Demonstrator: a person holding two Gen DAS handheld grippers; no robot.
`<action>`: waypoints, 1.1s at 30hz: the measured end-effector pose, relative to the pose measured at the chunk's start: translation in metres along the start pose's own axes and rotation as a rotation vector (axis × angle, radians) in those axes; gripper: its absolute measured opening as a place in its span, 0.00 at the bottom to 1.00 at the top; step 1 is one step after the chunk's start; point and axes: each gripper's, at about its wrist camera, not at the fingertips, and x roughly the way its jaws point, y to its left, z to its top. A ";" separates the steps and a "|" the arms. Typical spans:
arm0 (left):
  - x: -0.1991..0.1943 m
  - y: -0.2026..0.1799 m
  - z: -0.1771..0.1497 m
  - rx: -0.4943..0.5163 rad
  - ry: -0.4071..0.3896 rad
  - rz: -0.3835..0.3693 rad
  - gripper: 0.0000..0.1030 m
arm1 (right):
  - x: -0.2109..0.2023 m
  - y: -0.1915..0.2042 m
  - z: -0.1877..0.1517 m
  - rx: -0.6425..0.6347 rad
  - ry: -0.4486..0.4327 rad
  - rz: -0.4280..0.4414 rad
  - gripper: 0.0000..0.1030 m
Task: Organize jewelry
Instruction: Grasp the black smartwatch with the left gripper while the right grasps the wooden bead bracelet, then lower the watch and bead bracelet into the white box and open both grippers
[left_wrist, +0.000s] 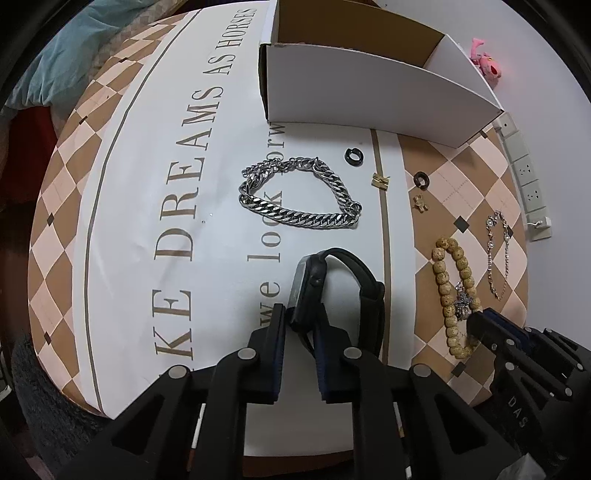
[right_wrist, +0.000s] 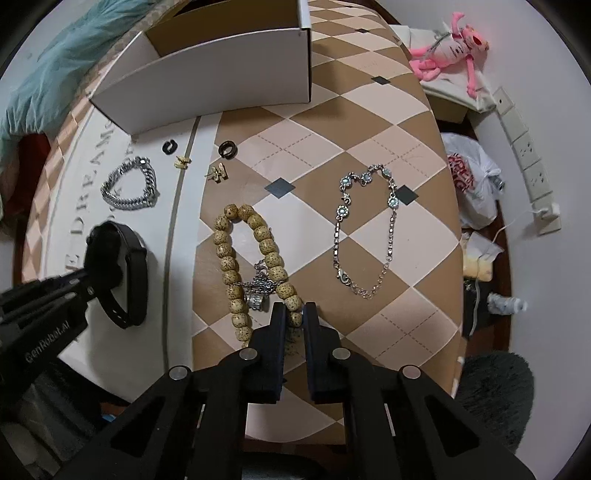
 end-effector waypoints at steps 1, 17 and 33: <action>-0.001 -0.001 -0.002 0.004 -0.007 -0.002 0.11 | -0.001 -0.002 0.000 0.016 0.002 0.019 0.09; -0.074 -0.001 0.023 0.011 -0.149 -0.100 0.11 | -0.100 -0.004 0.045 0.079 -0.183 0.240 0.09; -0.083 -0.016 0.147 0.018 -0.199 -0.118 0.11 | -0.130 0.010 0.189 0.043 -0.277 0.308 0.09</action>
